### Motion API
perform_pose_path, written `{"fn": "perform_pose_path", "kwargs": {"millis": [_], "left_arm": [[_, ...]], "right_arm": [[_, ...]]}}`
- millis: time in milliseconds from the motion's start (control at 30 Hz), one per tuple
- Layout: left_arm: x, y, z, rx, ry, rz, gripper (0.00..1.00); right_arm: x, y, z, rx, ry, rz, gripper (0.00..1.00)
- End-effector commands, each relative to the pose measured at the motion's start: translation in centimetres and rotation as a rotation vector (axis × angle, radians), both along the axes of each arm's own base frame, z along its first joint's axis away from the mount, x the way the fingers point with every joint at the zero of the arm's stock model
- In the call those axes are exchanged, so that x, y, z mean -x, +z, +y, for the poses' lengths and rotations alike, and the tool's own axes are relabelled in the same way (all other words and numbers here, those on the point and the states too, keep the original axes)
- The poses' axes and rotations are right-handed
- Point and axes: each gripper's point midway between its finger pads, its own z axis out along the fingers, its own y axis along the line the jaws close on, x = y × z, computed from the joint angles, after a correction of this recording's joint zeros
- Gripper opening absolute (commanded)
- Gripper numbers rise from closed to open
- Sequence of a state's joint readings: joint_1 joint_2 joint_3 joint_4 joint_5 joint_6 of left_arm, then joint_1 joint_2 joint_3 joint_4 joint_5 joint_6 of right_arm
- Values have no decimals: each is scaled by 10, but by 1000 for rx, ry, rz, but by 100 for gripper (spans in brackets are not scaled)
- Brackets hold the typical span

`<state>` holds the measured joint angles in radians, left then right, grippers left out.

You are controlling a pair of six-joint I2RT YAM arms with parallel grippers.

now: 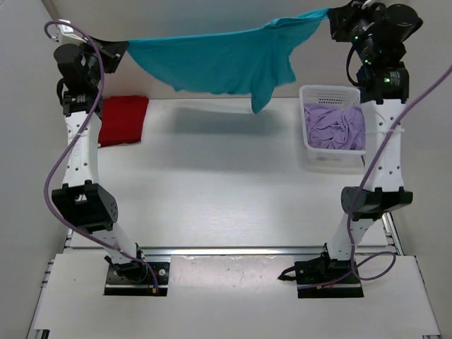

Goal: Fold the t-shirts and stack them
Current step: Flatten out the tshirt

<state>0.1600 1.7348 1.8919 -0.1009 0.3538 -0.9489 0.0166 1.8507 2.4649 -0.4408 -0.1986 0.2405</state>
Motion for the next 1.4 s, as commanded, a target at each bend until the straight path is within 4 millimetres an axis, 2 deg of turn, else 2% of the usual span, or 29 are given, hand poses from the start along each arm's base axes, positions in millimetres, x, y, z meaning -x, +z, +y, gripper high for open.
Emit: {"fn": "perform_pose_path", "kwargs": {"millis": [0,100,133,167,200,267,300,367,400,433,500,533,600,633,700,733,833,867,900,967,1033,1100,1133,1167,1200,1233,1367], "left_arm": [[26,26,27,-14,103,-55,0],[35,4,26,-10,104,-22,0],[41,-7,27,-4,107,-2,0],[41,-29,29,-4,117,31,0],[53,-24,28,-15,124,15,0],[74,-61,33,-35,165,68,0],[80,-73,37,-44,194,89,0],[109,-124,37,-55,232,148,0],[119,-165,37,-63,251,215,0],[132,-174,35,-78,261,221,0],[160,-245,32,-95,281,355,0],[165,-260,30,-102,269,376,0],[190,-315,29,-70,256,479,0],[196,-325,27,-41,226,493,0],[215,-362,23,-19,196,572,0],[225,-378,23,-15,177,613,0],[244,-401,17,-3,130,671,0],[246,-402,16,-3,122,675,0],[251,-406,10,3,88,691,0],[257,-410,6,-4,66,721,0],[260,-408,4,-27,56,710,0],[256,-403,3,-69,78,690,0],[251,-396,2,-63,79,664,0],[249,-397,0,-45,81,671,0],[244,-390,-3,-25,74,658,0],[237,-387,-3,-6,72,639,0],[212,-367,-2,10,104,600,0]], "right_arm": [[16,15,-7,20,-32,-30,1],[17,-26,-8,29,-58,94,0],[19,-47,-8,46,-71,139,0],[26,-69,-2,59,-71,182,0],[28,-84,8,73,-70,206,0],[50,-134,9,97,-117,270,0],[54,-151,12,101,-133,286,0],[88,-225,17,102,-141,414,0],[108,-261,22,109,-135,461,0],[119,-278,32,100,-115,486,0],[159,-345,41,93,-82,605,0],[170,-360,47,89,-62,639,0],[207,-415,47,55,-47,783,1],[216,-427,46,45,-43,824,0],[243,-454,45,-9,-31,905,0],[258,-465,46,-20,-13,943,0],[289,-474,56,-90,37,987,0],[295,-477,59,-103,48,1003,0],[311,-479,64,-137,90,1026,0],[324,-482,62,-153,94,1046,0],[332,-477,73,-184,134,1028,0],[328,-475,72,-177,111,1007,0],[322,-478,65,-150,90,1010,0],[313,-478,59,-144,76,1013,0],[306,-476,64,-148,114,1018,0],[295,-473,53,-155,83,999,0],[249,-455,35,-131,22,909,0]]}}
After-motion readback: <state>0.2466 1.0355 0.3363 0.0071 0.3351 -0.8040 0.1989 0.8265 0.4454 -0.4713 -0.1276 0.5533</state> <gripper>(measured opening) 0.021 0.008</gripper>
